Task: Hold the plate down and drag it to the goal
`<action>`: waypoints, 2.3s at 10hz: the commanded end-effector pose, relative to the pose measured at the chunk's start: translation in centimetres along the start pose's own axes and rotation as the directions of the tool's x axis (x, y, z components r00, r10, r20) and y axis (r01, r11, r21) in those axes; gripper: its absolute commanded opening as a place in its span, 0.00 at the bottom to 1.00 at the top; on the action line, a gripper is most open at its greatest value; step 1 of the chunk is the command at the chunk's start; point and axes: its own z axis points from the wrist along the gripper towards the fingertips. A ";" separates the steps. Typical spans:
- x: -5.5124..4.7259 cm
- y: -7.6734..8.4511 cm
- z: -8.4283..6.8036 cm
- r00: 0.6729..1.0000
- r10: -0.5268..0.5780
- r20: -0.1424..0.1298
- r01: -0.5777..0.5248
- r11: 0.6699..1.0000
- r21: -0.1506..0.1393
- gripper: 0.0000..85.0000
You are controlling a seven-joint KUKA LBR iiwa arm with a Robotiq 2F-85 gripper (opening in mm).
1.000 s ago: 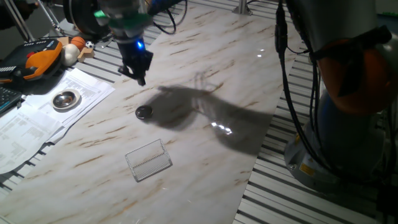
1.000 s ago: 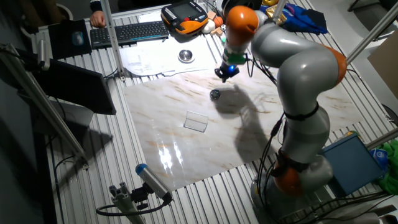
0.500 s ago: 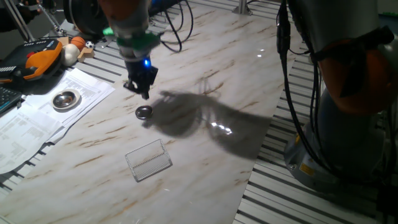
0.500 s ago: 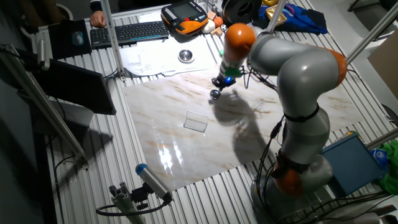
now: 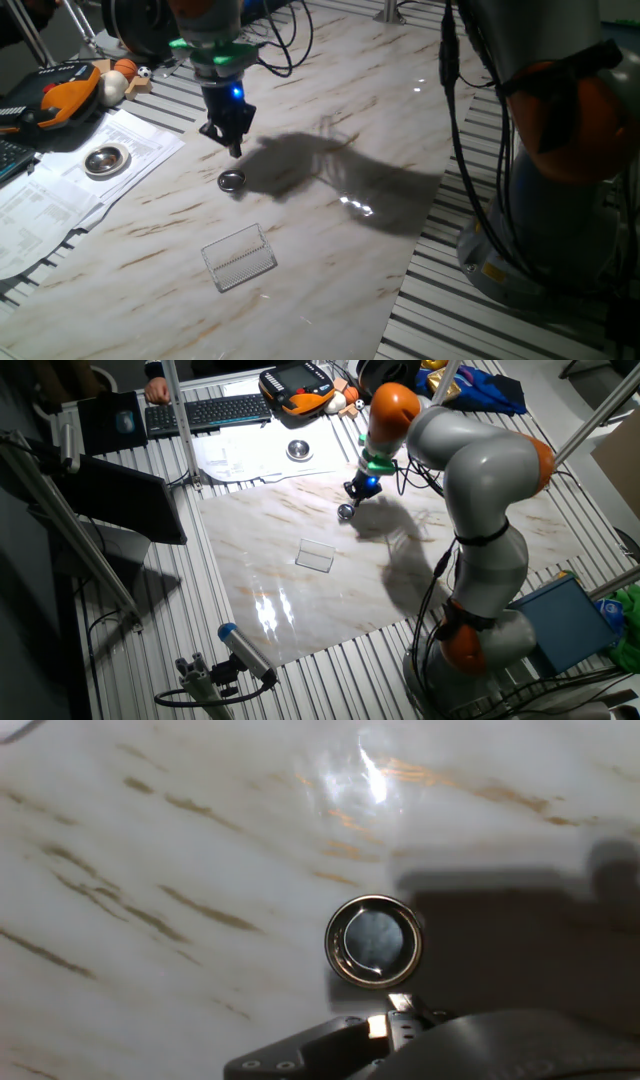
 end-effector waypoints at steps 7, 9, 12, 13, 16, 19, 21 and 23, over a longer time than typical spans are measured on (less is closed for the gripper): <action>-0.5 1.2 1.7 0.996 -0.032 0.089 0.022 0.994 0.111 0.00; -1.5 1.3 2.4 0.995 -0.034 0.091 0.025 0.994 0.106 0.00; -1.7 1.8 4.5 0.992 -0.024 0.125 0.010 0.994 0.107 0.00; -1.6 2.2 5.0 0.991 -0.018 0.133 0.002 0.993 0.115 0.00; -2.2 2.2 5.5 0.986 -0.020 0.163 0.003 0.995 0.103 0.00; -2.8 1.8 5.7 0.982 -0.027 0.187 0.008 0.995 0.103 0.00; -2.7 1.8 6.2 0.982 -0.015 0.190 -0.004 0.995 0.097 0.00; -2.5 2.1 6.8 0.977 -0.015 0.213 -0.009 0.994 0.110 0.00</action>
